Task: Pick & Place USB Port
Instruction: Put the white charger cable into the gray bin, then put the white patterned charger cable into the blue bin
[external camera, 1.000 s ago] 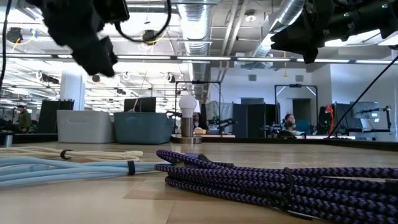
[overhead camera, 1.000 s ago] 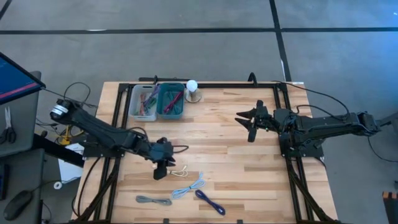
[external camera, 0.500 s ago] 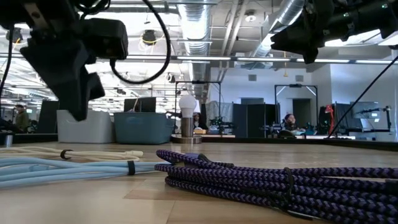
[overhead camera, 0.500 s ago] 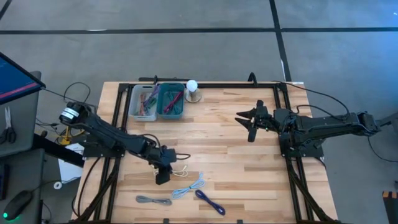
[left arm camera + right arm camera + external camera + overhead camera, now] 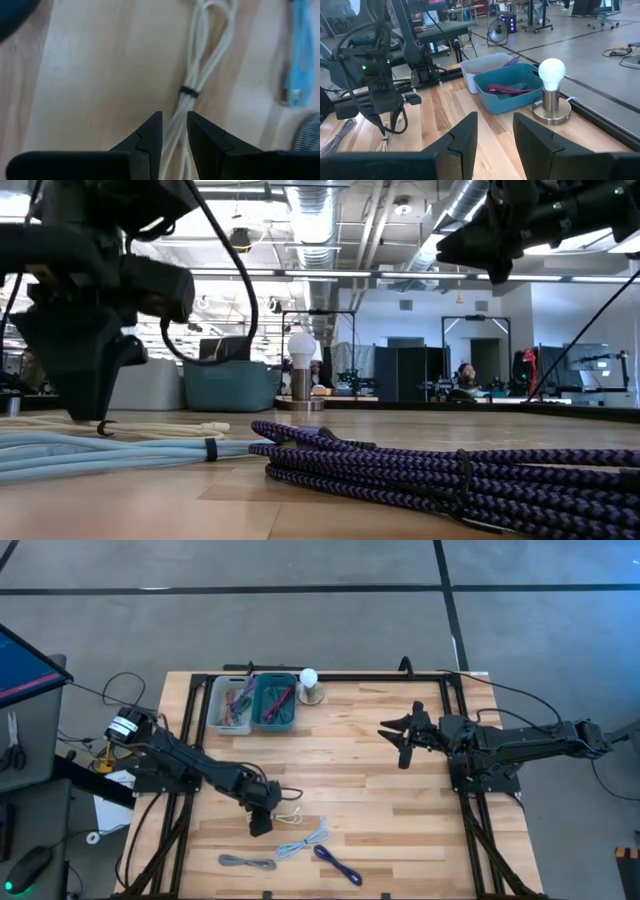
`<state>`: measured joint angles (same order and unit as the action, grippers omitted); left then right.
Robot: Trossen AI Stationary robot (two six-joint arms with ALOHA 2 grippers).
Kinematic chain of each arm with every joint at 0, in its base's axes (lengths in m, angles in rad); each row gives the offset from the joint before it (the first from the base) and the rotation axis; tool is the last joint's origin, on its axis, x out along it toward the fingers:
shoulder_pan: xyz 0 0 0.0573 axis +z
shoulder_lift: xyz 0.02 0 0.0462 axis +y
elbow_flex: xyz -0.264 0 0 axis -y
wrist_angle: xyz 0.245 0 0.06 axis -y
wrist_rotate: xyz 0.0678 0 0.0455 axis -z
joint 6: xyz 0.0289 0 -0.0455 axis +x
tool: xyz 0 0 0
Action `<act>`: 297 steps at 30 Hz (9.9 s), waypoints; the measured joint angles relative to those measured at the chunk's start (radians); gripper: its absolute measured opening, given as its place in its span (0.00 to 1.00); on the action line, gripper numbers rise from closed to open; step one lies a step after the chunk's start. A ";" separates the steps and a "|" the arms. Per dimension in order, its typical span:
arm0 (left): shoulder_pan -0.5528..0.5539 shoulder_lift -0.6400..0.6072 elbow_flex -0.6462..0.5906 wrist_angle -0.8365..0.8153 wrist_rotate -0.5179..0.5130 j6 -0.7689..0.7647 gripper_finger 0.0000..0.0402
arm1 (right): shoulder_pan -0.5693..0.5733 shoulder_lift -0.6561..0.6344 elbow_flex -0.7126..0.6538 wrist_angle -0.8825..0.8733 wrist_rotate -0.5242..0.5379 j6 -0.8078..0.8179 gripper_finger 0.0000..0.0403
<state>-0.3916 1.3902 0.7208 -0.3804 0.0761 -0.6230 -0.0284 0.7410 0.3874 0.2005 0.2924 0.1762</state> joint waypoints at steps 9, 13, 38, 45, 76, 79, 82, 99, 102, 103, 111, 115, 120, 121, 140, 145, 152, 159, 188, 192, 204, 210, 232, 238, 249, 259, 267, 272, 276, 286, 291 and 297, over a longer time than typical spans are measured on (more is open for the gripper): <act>0.000 0.041 0.005 0.006 0.009 -0.015 0.22 | 0.000 0.000 0.000 -0.020 -0.001 0.000 0.29; 0.000 0.040 0.004 0.009 0.008 -0.033 0.22 | 0.000 0.000 0.000 -0.020 -0.003 0.000 0.29; -0.001 -0.111 -0.066 0.087 -0.231 -0.003 0.01 | -0.001 0.000 0.000 -0.033 -0.003 -0.002 0.29; 0.002 -0.269 -0.062 0.082 -0.395 0.088 0.01 | -0.001 0.000 0.000 -0.048 -0.003 -0.002 0.29; 0.407 -0.670 -0.063 -0.121 -1.138 0.466 0.01 | -0.001 0.000 0.000 -0.059 -0.002 0.001 0.29; 0.480 -0.680 -0.081 -0.122 -1.139 0.465 0.01 | -0.001 0.000 0.000 -0.059 -0.001 0.001 0.29; 0.560 -0.680 -0.115 -0.121 -1.137 0.434 0.01 | -0.001 0.000 0.000 -0.059 0.000 0.001 0.29; 0.935 -0.679 -0.285 -0.032 -0.755 0.281 0.01 | 0.000 0.000 0.000 -0.066 0.000 0.000 0.29; 0.981 -0.679 -0.313 0.004 -0.712 0.280 0.01 | 0.000 0.000 0.000 -0.066 0.000 0.000 0.29; 0.997 -0.679 -0.320 0.009 -0.691 0.278 0.01 | 0.000 0.000 0.000 -0.066 0.000 0.000 0.29; 1.059 -0.679 -0.340 0.056 -0.628 0.278 0.04 | 0.000 0.000 0.000 -0.066 0.001 -0.001 0.29; 1.069 -0.679 -0.340 0.077 -0.628 0.278 0.09 | 0.000 0.000 0.000 -0.066 0.001 -0.002 0.29; 1.070 -0.679 -0.340 0.083 -0.629 0.284 0.18 | 0.000 0.000 0.000 -0.066 0.001 -0.002 0.29; 1.070 -0.679 -0.340 0.084 -0.630 0.288 0.20 | 0.000 0.000 0.000 -0.066 0.001 -0.002 0.29; 1.040 -0.679 -0.340 0.282 -0.397 0.331 0.23 | 0.000 0.000 0.000 -0.054 0.001 -0.002 0.29; 1.039 -0.679 -0.340 0.421 -0.223 0.332 0.21 | 0.000 0.000 0.000 -0.048 0.001 -0.002 0.29; 0.998 -0.679 -0.340 0.469 0.110 0.439 0.15 | 0.000 0.000 0.000 -0.049 0.000 -0.002 0.29; 0.786 -0.679 -0.312 0.469 0.088 0.548 0.10 | 0.000 0.000 0.000 -0.049 0.000 -0.002 0.29; 0.015 -0.330 0.285 -0.267 -0.321 0.427 0.03 | -0.001 0.000 0.000 -0.028 -0.003 0.001 0.29; -0.045 -0.234 0.411 -0.388 -0.319 0.394 0.02 | -0.001 0.000 0.000 -0.027 -0.003 0.001 0.29; -0.199 -0.052 0.486 -0.595 -0.299 0.083 0.01 | 0.000 0.000 0.000 -0.031 -0.003 0.044 0.29; -0.204 0.071 0.486 -0.590 -0.135 0.059 0.02 | 0.000 0.000 0.000 -0.039 -0.003 0.053 0.29; -0.260 0.145 0.476 -0.372 0.028 -0.276 0.24 | 0.000 0.000 0.000 -0.124 -0.002 0.061 0.29; -0.288 0.205 0.425 -0.361 0.049 -0.265 0.35 | 0.000 0.000 0.000 -0.143 -0.002 0.061 0.29; -0.310 0.329 0.406 -0.303 0.160 -0.230 0.39 | -0.001 0.000 0.000 -0.151 -0.002 0.061 0.29; -0.318 0.374 0.409 -0.274 0.173 -0.166 0.33 | -0.001 0.000 0.000 -0.150 -0.003 0.061 0.29; -0.316 0.351 0.407 -0.256 0.174 -0.135 0.04 | -0.001 0.000 0.000 -0.149 -0.002 0.061 0.29; -0.315 0.351 0.407 -0.268 0.167 -0.139 0.05 | -0.001 0.000 0.000 -0.150 -0.003 0.061 0.29; -0.301 0.348 0.406 -0.295 0.163 -0.139 0.03 | -0.001 0.000 0.000 -0.150 -0.003 0.061 0.29; -0.183 0.135 0.401 -0.526 -0.172 -0.034 0.03 | -0.001 0.000 0.000 -0.155 -0.002 0.061 0.29; -0.102 -0.053 0.402 -0.577 -0.374 0.051 0.03 | -0.001 0.000 0.000 -0.167 -0.003 0.061 0.29; 0.025 -0.222 0.402 -0.578 -0.569 0.240 0.03 | -0.001 0.000 0.000 -0.168 0.000 0.061 0.29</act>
<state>-0.3668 1.1680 1.1229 -0.9582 -0.4933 -0.3832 -0.0292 0.7410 0.3874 0.0330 0.2928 0.2371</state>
